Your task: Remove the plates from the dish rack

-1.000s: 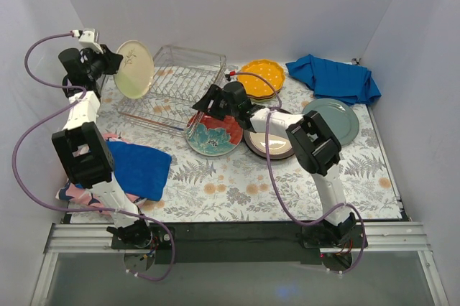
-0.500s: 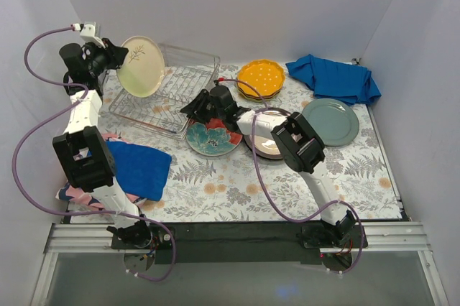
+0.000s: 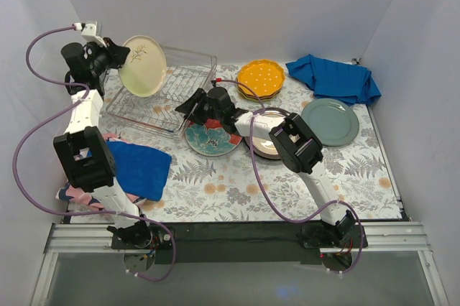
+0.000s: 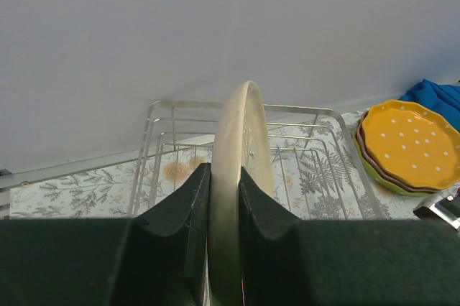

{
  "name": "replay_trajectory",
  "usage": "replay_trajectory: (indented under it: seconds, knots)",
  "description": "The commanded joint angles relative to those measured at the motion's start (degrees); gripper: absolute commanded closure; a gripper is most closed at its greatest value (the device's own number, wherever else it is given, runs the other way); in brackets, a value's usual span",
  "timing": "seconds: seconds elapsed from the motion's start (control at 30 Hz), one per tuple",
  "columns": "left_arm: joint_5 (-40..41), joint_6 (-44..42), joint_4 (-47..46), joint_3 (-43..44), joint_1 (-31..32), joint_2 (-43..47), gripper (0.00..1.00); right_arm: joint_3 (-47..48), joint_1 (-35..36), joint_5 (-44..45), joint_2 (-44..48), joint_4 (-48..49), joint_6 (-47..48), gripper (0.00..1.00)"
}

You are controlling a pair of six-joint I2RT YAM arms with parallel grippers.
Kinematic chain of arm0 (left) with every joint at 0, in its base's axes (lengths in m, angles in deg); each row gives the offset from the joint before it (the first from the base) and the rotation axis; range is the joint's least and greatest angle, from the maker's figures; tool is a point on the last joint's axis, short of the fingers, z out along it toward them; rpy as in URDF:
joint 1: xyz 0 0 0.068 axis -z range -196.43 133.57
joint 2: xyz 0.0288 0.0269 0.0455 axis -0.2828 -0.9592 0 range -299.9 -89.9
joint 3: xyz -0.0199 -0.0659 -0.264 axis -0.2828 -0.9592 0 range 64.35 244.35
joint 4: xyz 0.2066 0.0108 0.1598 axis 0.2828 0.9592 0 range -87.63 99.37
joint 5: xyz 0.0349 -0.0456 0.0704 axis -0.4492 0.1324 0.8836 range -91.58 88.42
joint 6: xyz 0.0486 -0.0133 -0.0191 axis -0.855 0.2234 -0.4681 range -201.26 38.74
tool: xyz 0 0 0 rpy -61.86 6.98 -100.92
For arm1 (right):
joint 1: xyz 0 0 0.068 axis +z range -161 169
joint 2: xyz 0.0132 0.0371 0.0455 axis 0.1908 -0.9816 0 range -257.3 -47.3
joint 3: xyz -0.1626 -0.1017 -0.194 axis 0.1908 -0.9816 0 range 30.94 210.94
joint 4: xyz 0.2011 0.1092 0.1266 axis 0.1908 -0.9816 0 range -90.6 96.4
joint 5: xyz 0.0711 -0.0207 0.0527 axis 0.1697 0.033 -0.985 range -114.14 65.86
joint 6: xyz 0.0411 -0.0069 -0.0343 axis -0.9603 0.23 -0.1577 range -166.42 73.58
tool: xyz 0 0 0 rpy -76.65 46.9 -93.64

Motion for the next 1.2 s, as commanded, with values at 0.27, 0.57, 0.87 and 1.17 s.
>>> replay_trajectory:
  seconds: [0.27, 0.57, 0.87, 1.17]
  knots:
    - [0.1, 1.7, -5.1, 3.9, 4.2, 9.7, 1.00, -9.0, -2.2, -2.1, 9.8, 3.9, 7.0, 0.30]
    - [-0.7, 7.7, -5.0, 5.6, 7.8, 8.2, 1.00, -14.8, -6.5, -10.4, 19.0, 4.6, 15.3, 0.24]
    - [-5.8, 22.5, -12.8, 4.0, 10.3, 6.8, 1.00, -34.0, -14.8, -16.3, 35.4, 6.2, 20.8, 0.20]
    - [-5.2, 36.1, -23.3, -7.1, 17.4, 10.6, 1.00, -53.8, -28.3, -24.3, 56.9, 6.9, 25.1, 0.17]
